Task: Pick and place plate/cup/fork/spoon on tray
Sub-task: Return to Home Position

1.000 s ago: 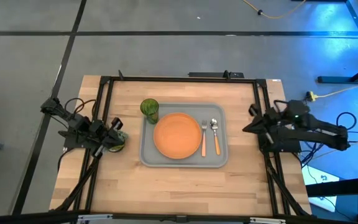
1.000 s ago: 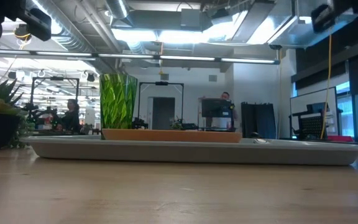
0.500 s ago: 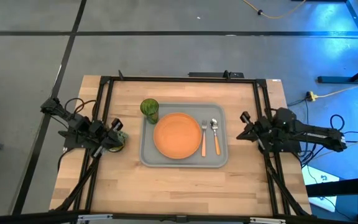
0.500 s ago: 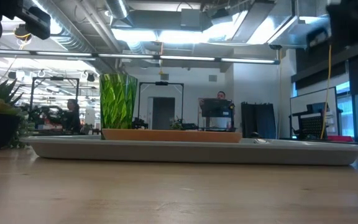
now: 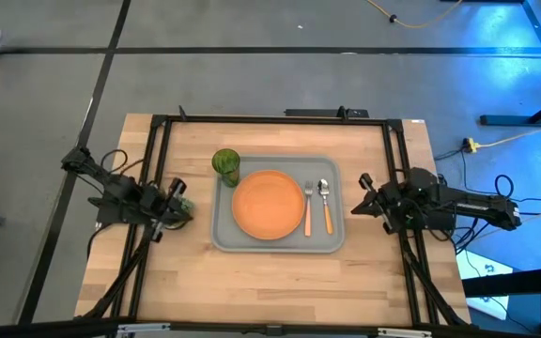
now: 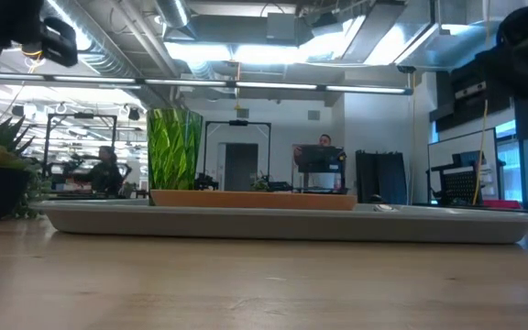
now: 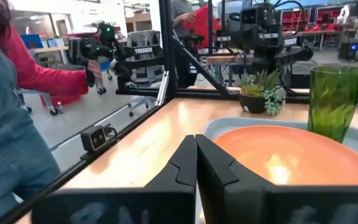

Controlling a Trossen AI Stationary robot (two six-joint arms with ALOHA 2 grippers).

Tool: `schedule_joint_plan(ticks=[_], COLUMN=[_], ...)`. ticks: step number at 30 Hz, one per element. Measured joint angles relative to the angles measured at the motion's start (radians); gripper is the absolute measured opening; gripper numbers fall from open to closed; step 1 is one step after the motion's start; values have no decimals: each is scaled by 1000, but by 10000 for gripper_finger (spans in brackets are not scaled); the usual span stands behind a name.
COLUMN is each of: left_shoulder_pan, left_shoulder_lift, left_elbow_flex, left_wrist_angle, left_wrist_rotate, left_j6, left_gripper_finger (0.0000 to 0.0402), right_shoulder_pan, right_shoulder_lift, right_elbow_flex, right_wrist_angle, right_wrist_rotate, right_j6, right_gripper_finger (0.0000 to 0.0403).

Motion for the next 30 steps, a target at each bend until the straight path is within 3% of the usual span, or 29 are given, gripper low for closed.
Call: schedule_joint_plan(ticks=[5, 11, 16, 30], left_shoulder_pan=[0, 0, 0, 0], left_shoulder_lift=[0, 0, 0, 0], left_elbow_flex=[0, 0, 0, 0], left_wrist_angle=[-111, -158, -157, -157], left_wrist_rotate=[-141, -100, -100, -103], left_j6=[7, -11, -12, -12], left_gripper_finger=[0, 0, 0, 0], right_shoulder_pan=[0, 0, 0, 0], right_shoulder_lift=[3, 3, 3, 3], right_elbow_flex=[0, 0, 1, 1], right_wrist_angle=[-3, -3, -3, -3], right_wrist_rotate=[0, 0, 0, 1], right_j6=[-35, -36, 26, -1], right_gripper_finger=[3, 4, 16, 19])
